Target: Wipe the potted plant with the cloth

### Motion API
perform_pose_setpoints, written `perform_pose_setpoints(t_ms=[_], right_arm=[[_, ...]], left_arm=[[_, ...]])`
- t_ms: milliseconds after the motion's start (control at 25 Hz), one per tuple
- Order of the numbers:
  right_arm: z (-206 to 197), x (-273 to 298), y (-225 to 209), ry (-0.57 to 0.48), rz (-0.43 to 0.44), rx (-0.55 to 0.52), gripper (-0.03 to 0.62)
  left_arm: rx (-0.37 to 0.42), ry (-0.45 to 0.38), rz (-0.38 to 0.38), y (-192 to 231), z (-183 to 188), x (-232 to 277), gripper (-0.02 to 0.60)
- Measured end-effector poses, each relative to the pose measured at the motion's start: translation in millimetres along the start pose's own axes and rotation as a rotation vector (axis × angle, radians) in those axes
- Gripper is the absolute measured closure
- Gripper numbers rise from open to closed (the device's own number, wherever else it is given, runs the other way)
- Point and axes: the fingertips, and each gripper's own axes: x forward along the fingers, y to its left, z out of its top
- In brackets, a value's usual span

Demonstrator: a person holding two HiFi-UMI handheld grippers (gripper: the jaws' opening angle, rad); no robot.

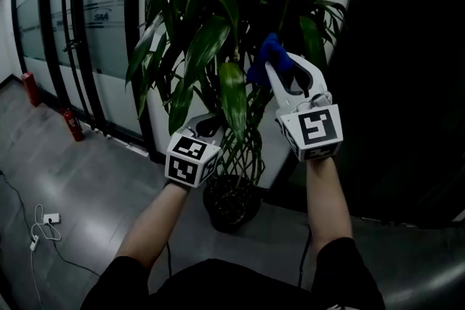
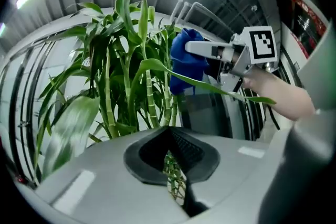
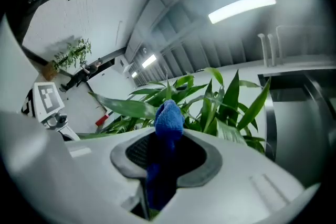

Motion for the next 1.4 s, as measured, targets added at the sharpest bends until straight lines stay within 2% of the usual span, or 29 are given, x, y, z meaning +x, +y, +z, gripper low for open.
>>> perform_pose_setpoints(t_ms=[80, 240, 400, 520, 600, 760, 880, 960, 1120, 1280, 1400], right_arm=[[15.7, 5.8, 1.6, -0.058, 0.005, 0.019, 0.490], [24.5, 14.5, 18.0, -0.116, 0.067, 0.142, 0.490], [17.2, 27.3, 30.3, -0.110, 0.092, 0.156, 0.490], [6.2, 30.1, 47.7, -0.060, 0.136, 0.143, 0.490], [-0.3, 29.7, 62.4, -0.004, 0.164, 0.076, 0.490], [-18.1, 26.5, 90.9, 0.089, 0.231, -0.151, 0.490], [-24.8, 20.1, 104.0, 0.119, 0.293, -0.190, 0.490], [-26.1, 16.7, 113.0, 0.119, 0.332, -0.207, 0.490], [-38.0, 10.7, 134.8, 0.147, 0.405, -0.317, 0.490], [-47.0, 2.8, 153.2, 0.172, 0.456, -0.425, 0.490], [-53.1, -5.2, 162.4, 0.185, 0.495, -0.478, 0.490]], left_arm=[[0.051, 0.002, 0.019, 5.3, 3.0, -2.0, 0.575], [0.052, -0.008, -0.011, 4.9, 3.7, -2.2, 0.575], [0.042, -0.048, -0.075, -2.2, 9.4, 4.2, 0.575], [0.042, -0.047, -0.092, -4.6, 11.1, 7.3, 0.575], [0.084, -0.035, -0.096, -5.5, 12.5, 6.9, 0.575], [0.188, -0.013, -0.093, -10.3, 12.8, 6.4, 0.575], [0.242, -0.015, -0.094, -15.4, 14.1, 5.5, 0.575], [0.306, -0.012, -0.105, -20.9, 13.9, 5.0, 0.575], [0.421, 0.024, -0.122, -30.1, 2.7, 5.8, 0.574], [0.472, 0.064, -0.136, -37.5, -12.3, 5.7, 0.574], [0.470, 0.078, -0.146, -41.6, -21.5, 6.3, 0.574]])
